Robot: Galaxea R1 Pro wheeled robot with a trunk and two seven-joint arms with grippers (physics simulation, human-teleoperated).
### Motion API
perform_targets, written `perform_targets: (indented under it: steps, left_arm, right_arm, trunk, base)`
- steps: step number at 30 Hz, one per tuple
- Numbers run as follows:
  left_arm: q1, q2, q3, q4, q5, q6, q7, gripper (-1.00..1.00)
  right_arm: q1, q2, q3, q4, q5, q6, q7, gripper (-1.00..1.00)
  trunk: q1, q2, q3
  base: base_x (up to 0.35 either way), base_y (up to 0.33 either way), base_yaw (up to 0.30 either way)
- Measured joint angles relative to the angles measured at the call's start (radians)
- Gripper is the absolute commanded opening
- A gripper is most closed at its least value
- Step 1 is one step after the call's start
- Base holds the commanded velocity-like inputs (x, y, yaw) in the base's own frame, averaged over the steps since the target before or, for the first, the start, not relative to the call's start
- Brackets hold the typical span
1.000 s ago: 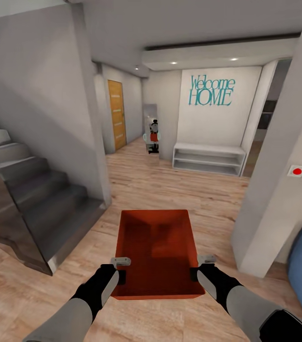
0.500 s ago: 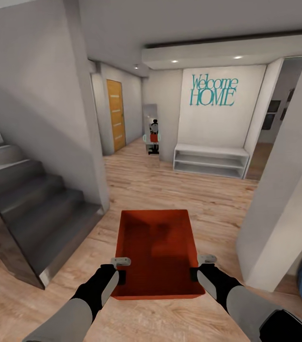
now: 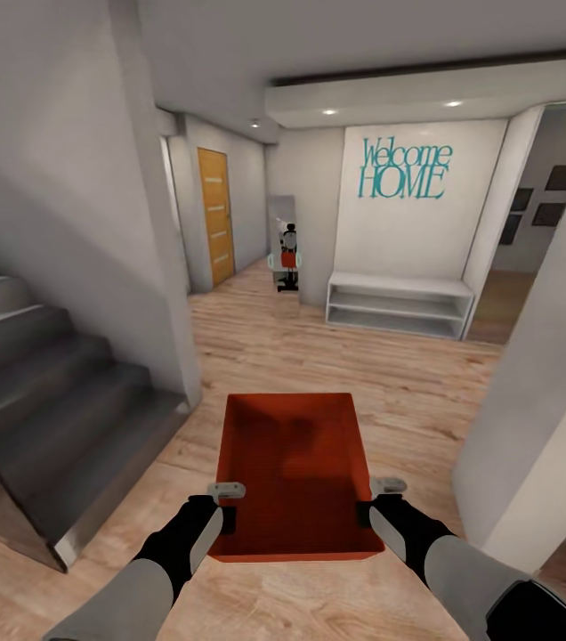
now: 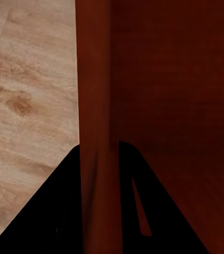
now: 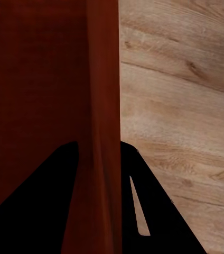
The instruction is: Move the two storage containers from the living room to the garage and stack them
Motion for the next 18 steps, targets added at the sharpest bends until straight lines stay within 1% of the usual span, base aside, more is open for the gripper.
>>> perform_targets:
  steps: [18]
  left_arm:
    - [0.0,0.0,0.0,0.0,0.0,0.0,0.0,-1.0]
  right_arm:
    - [0.0,0.0,0.0,0.0,0.0,0.0,0.0,-1.0]
  trunk:
    - [0.0,0.0,0.0]
  base:
    - [0.322,0.0,0.0]
